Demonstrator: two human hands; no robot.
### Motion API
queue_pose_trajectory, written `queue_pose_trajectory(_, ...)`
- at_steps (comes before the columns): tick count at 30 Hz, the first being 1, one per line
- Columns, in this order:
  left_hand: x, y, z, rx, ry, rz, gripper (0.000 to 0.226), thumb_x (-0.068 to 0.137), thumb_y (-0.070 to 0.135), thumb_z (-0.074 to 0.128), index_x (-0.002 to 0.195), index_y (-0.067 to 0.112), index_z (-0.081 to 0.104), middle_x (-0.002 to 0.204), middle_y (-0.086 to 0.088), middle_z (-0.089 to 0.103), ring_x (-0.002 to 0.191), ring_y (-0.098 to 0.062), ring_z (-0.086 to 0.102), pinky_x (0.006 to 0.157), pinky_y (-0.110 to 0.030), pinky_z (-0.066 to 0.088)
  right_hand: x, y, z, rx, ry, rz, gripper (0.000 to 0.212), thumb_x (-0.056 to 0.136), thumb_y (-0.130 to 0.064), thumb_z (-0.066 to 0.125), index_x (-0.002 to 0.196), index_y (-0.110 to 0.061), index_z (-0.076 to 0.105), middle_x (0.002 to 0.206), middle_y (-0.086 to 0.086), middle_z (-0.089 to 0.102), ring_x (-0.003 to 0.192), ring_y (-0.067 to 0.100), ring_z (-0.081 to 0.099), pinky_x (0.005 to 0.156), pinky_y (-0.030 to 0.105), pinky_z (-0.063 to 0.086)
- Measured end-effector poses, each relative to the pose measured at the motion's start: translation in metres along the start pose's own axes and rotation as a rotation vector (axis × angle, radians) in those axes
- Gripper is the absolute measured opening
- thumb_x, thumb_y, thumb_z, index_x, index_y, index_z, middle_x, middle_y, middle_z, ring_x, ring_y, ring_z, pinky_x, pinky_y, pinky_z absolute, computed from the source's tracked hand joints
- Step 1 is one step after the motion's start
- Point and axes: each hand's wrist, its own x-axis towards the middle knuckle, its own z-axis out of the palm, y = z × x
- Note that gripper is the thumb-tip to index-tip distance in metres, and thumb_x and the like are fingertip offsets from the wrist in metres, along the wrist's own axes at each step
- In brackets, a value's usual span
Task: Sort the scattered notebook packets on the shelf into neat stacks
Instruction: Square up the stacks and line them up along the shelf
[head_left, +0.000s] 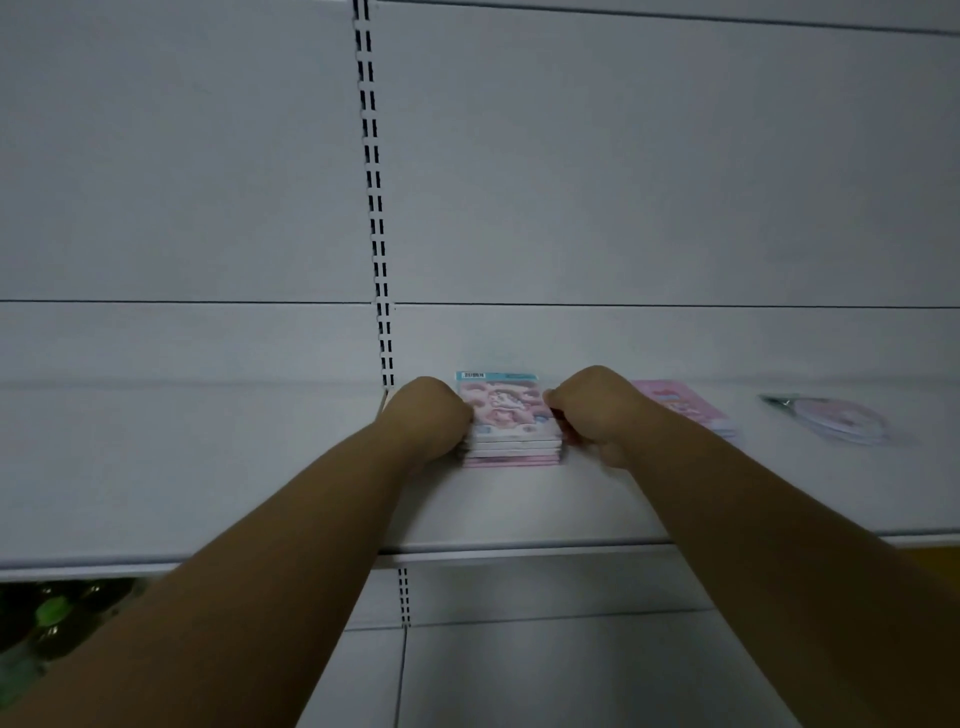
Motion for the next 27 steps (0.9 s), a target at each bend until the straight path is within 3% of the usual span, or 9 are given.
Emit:
queue_pose_trajectory(2, -0.001, -0.001, -0.002, 0.058, -0.018, 0.015, 0.032, 0.090, 0.022, 0.056, 0.105, -0.002, 0.068, 0.105, -0.019, 0.069, 0.098, -0.034, 0.064, 0.088, -0.044, 0.053, -0.002, 0.000, 0.001, -0.034, -0.010, -0.021, 0.018, 0.084, -0.012, 0.062, 0.071, 0.000, 0.058, 0.078, 0.024, 0.061, 0.069, 0.029, 0.053, 0.061, 0.034, 0.040)
queue_pose_trajectory(5, -0.005, -0.005, -0.005, 0.126, 0.004, 0.040, 0.028, 0.088, 0.023, 0.055, 0.078, -0.001, 0.066, 0.080, -0.019, 0.067, 0.072, -0.030, 0.058, 0.068, -0.036, 0.048, -0.004, 0.002, 0.002, -0.070, -0.021, -0.073, 0.024, 0.081, -0.013, 0.067, 0.093, 0.007, 0.066, 0.086, 0.021, 0.065, 0.073, 0.028, 0.057, 0.065, 0.034, 0.046)
queue_pose_trajectory(9, -0.016, -0.012, -0.007, 0.158, -0.023, 0.113, 0.034, 0.080, 0.033, 0.066, 0.071, 0.001, 0.070, 0.066, -0.013, 0.066, 0.060, -0.022, 0.054, 0.060, -0.031, 0.044, -0.007, 0.005, 0.001, -0.053, -0.021, -0.097, 0.024, 0.078, -0.010, 0.064, 0.098, 0.003, 0.067, 0.082, 0.012, 0.061, 0.060, 0.018, 0.053, 0.053, 0.023, 0.046)
queue_pose_trajectory(12, -0.026, -0.017, -0.005, 0.289, -0.041, 0.203, 0.027, 0.069, 0.038, 0.076, 0.082, 0.014, 0.074, 0.076, -0.001, 0.071, 0.071, -0.017, 0.064, 0.065, -0.030, 0.051, -0.007, 0.004, 0.001, -0.138, 0.005, -0.154, 0.022, 0.081, -0.013, 0.066, 0.093, 0.004, 0.070, 0.088, 0.019, 0.069, 0.072, 0.026, 0.057, 0.067, 0.032, 0.048)
queue_pose_trajectory(15, -0.029, -0.021, 0.000, 0.348, 0.047, 0.257, 0.025, 0.070, 0.030, 0.077, 0.091, 0.020, 0.071, 0.087, 0.004, 0.072, 0.083, -0.016, 0.065, 0.072, -0.028, 0.052, -0.009, 0.004, 0.001, -0.158, 0.027, -0.194, 0.021, 0.083, -0.015, 0.067, 0.089, 0.005, 0.072, 0.090, 0.022, 0.071, 0.076, 0.028, 0.059, 0.074, 0.035, 0.050)
queue_pose_trajectory(17, -0.030, -0.024, 0.003, 0.336, 0.109, 0.264, 0.036, 0.071, 0.028, 0.077, 0.105, 0.019, 0.069, 0.096, 0.004, 0.071, 0.087, -0.015, 0.063, 0.075, -0.025, 0.048, -0.012, 0.007, -0.001, -0.149, 0.038, -0.206, 0.021, 0.084, -0.019, 0.065, 0.080, 0.000, 0.072, 0.081, 0.019, 0.071, 0.074, 0.029, 0.062, 0.072, 0.037, 0.051)
queue_pose_trajectory(19, -0.029, -0.028, 0.005, 0.317, 0.166, 0.244, 0.048, 0.071, 0.030, 0.077, 0.116, 0.017, 0.063, 0.102, 0.004, 0.070, 0.091, -0.015, 0.061, 0.077, -0.023, 0.045, -0.017, 0.011, -0.005, -0.188, 0.072, -0.228, 0.033, 0.086, -0.030, 0.062, 0.062, -0.007, 0.064, 0.063, 0.012, 0.064, 0.063, 0.026, 0.060, 0.059, 0.034, 0.046)
queue_pose_trajectory(22, -0.030, -0.030, 0.006, 0.352, 0.197, 0.191, 0.040, 0.072, 0.039, 0.075, 0.105, 0.019, 0.065, 0.096, 0.004, 0.068, 0.087, -0.015, 0.060, 0.074, -0.026, 0.047, -0.033, 0.021, -0.008, -0.467, 0.137, -0.329, 0.052, 0.088, -0.051, 0.052, 0.051, -0.014, 0.051, 0.046, 0.003, 0.046, 0.049, 0.018, 0.049, 0.047, 0.027, 0.033)
queue_pose_trajectory(27, -0.030, -0.029, 0.006, 0.386, 0.191, 0.218, 0.024, 0.075, 0.038, 0.073, 0.088, 0.019, 0.069, 0.083, 0.002, 0.066, 0.076, -0.016, 0.057, 0.065, -0.025, 0.042, -0.049, 0.029, -0.006, -0.563, 0.091, -0.445, 0.039, 0.087, -0.047, 0.056, 0.074, -0.011, 0.063, 0.068, 0.009, 0.061, 0.064, 0.021, 0.056, 0.055, 0.029, 0.038)
